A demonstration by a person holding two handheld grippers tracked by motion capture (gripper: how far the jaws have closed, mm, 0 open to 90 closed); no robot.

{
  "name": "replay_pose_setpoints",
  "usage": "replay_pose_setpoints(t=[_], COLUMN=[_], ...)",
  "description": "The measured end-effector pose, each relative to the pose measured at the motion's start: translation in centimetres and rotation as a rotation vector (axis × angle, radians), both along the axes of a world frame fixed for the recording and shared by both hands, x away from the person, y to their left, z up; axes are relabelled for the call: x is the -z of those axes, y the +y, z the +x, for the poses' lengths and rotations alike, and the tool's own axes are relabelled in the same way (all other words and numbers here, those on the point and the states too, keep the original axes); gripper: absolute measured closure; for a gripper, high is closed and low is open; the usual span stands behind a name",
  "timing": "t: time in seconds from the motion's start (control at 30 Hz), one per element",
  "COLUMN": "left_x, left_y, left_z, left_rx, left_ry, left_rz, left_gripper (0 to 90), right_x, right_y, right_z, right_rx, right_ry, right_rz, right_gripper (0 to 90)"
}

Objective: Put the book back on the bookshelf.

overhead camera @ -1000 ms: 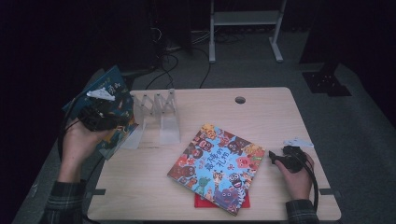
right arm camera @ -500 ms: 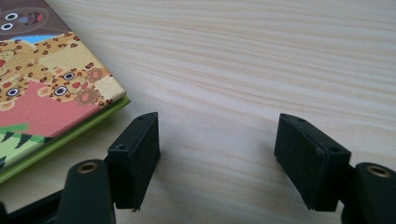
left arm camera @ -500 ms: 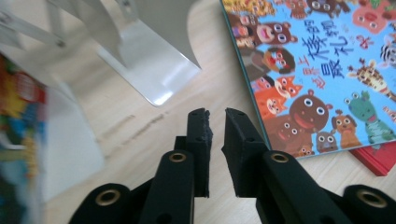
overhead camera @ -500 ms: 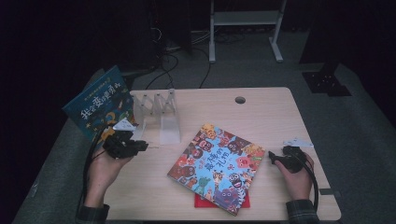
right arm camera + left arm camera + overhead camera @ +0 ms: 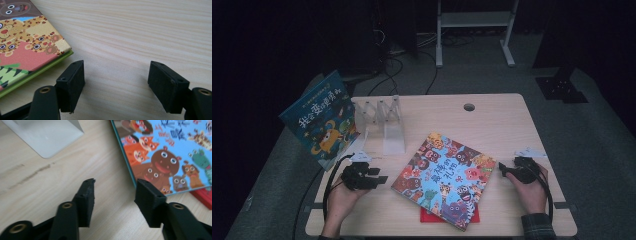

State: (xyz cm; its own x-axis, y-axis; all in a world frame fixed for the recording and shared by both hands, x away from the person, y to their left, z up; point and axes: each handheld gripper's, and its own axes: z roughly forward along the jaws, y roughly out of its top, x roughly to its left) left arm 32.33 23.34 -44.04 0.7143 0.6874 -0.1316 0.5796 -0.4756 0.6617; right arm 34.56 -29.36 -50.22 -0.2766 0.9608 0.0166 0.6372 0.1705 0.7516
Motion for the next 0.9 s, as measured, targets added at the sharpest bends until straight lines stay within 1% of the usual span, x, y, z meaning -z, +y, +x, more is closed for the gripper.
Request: replay_pose_setpoints(t=[0.03,0.07,0.1,0.13,0.17,0.2,0.23,0.3,0.33,0.37,0.4,0.43,0.47,0.5,0.53,0.57,0.6,0.63,0.73,0.8,0.83,0.87,0.9], left_x=[0.0,0.5,0.7,1.0,1.2,1.4,1.5,1.7,1.7,1.9,1.9,2.1,2.3,2.3,2.5,2.6,2.6,2.7,2.8,2.9,2.9,2.9,2.9], left_y=[0.0,-0.1,-0.2,-0.3,-0.5,-0.7,-1.0,-1.3,-1.3,-1.7,-1.7,-2.0,-2.3,-2.3,-2.6,-2.8,-2.8,-3.1,-3.6,-3.9,-4.0,-4.0,-4.2], left_z=[0.0,0.0,0.0,0.0,-0.1,-0.1,-0.1,0.0,0.0,0.0,0.0,0.0,0.0,0.0,0.0,0.0,0.0,-0.1,-0.1,-0.2,-0.2,-0.2,-0.3], left_rx=[0.000,0.021,0.034,0.046,0.054,0.057,0.067,0.091,0.091,0.116,0.116,0.127,0.158,0.158,0.172,0.181,0.181,0.200,0.223,0.234,0.239,0.239,0.245], left_ry=[0.000,-0.005,-0.011,-0.012,-0.015,-0.020,-0.016,-0.023,-0.023,-0.026,-0.026,-0.021,-0.010,-0.010,0.007,0.015,0.015,0.027,0.043,0.051,0.052,0.052,0.056], left_rz=[0.000,0.007,0.009,0.014,0.017,0.018,0.000,-0.022,-0.022,-0.017,-0.017,-0.027,-0.040,-0.040,-0.039,-0.043,-0.043,-0.039,-0.044,-0.046,-0.051,-0.051,-0.050], left_gripper=[47.1,43.0,43.0,40.1,40.1,35.7,29.6,23.2,22.1,19.7,18.7,18.7,18.7,18.7,18.7,18.8,18.8,19.3,19.8,20.4,21.5,22.0,22.0], right_x=[0.0,0.0,0.0,0.0,0.0,0.0,0.0,0.0,0.0,0.0,-0.1,-0.1,-0.4,-0.6,-0.9,-1.1,-1.5,-1.8,-2.7,-2.9,-2.9,-2.9,-2.8], right_y=[0.0,0.0,0.0,0.0,0.0,0.0,0.0,0.1,0.1,0.1,0.2,0.2,0.1,0.1,0.0,0.0,-0.1,-0.1,0.2,0.6,0.9,0.9,1.1], right_z=[0.0,0.0,0.0,0.0,0.0,0.0,0.0,-0.1,-0.1,-0.3,-0.4,-0.4,-0.6,-0.8,-0.9,-1.0,-1.2,-1.3,-1.5,-1.3,-1.2,-1.2,-1.1], right_rx=[0.000,-0.003,-0.003,-0.002,-0.002,-0.002,-0.006,-0.012,-0.012,-0.027,-0.031,-0.031,-0.038,-0.039,-0.038,-0.037,-0.040,-0.047,-0.075,-0.098,-0.110,-0.110,-0.122], right_ry=[0.000,-0.002,-0.002,-0.002,-0.002,-0.002,-0.001,0.000,0.000,-0.005,0.000,0.000,-0.001,-0.004,-0.015,-0.022,-0.035,-0.045,-0.066,-0.069,-0.061,-0.061,-0.060], right_rz=[0.000,-0.001,-0.001,-0.001,-0.001,-0.001,-0.001,0.000,0.000,-0.003,-0.007,-0.007,-0.018,-0.011,-0.003,0.004,0.011,0.021,0.061,0.070,0.085,0.085,0.097], right_gripper=[28.3,28.3,28.3,28.3,28.3,28.0,27.6,29.0,29.0,31.9,32.8,32.8,36.3,36.8,37.3,37.8,38.0,38.1,37.6,37.0,36.4,36.4,36.3])
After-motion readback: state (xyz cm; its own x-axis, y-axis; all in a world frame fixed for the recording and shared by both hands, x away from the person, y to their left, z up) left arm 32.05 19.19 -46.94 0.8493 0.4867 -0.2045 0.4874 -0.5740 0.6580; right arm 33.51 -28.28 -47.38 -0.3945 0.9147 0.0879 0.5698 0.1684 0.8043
